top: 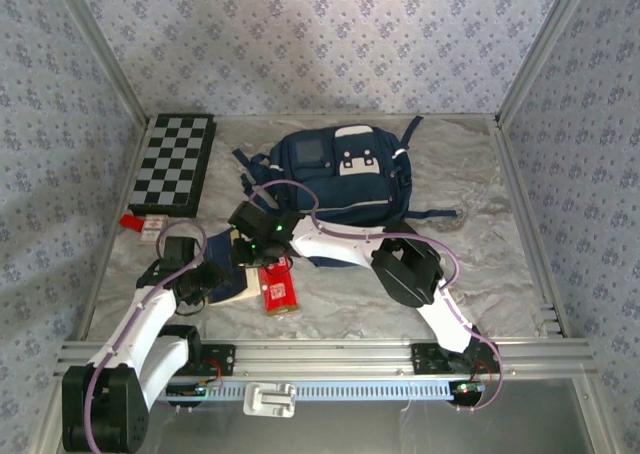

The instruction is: Pack the student bag

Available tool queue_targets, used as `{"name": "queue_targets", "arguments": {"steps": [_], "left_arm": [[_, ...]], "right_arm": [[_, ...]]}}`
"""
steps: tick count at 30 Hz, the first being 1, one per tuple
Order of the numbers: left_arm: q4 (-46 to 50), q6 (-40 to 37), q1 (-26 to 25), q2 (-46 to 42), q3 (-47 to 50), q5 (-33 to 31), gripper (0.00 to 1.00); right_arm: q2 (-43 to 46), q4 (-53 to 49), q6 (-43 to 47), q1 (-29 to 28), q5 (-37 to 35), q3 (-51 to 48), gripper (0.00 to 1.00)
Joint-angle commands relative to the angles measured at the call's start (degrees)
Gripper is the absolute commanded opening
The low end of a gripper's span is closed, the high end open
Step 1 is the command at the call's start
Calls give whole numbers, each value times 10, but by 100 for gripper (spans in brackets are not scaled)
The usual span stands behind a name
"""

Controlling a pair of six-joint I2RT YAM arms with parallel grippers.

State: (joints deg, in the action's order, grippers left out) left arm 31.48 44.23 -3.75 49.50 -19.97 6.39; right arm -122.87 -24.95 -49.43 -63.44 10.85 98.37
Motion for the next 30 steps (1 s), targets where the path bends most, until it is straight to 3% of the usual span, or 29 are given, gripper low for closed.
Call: {"name": "queue_targets", "arguments": {"steps": [1, 17, 24, 30], "left_arm": [[-15, 5, -7, -4, 6, 13, 52], [-16, 11, -17, 0, -2, 14, 52], [-12, 8, -17, 0, -9, 7, 53], [13, 7, -16, -8, -50, -7, 67]], "right_arm": [[12, 9, 13, -5, 19, -15, 29], [-34, 9, 11, 4, 9, -6, 26], [-23, 22, 16, 8, 25, -6, 9], [11, 63, 16, 12, 53, -10, 0]]}}
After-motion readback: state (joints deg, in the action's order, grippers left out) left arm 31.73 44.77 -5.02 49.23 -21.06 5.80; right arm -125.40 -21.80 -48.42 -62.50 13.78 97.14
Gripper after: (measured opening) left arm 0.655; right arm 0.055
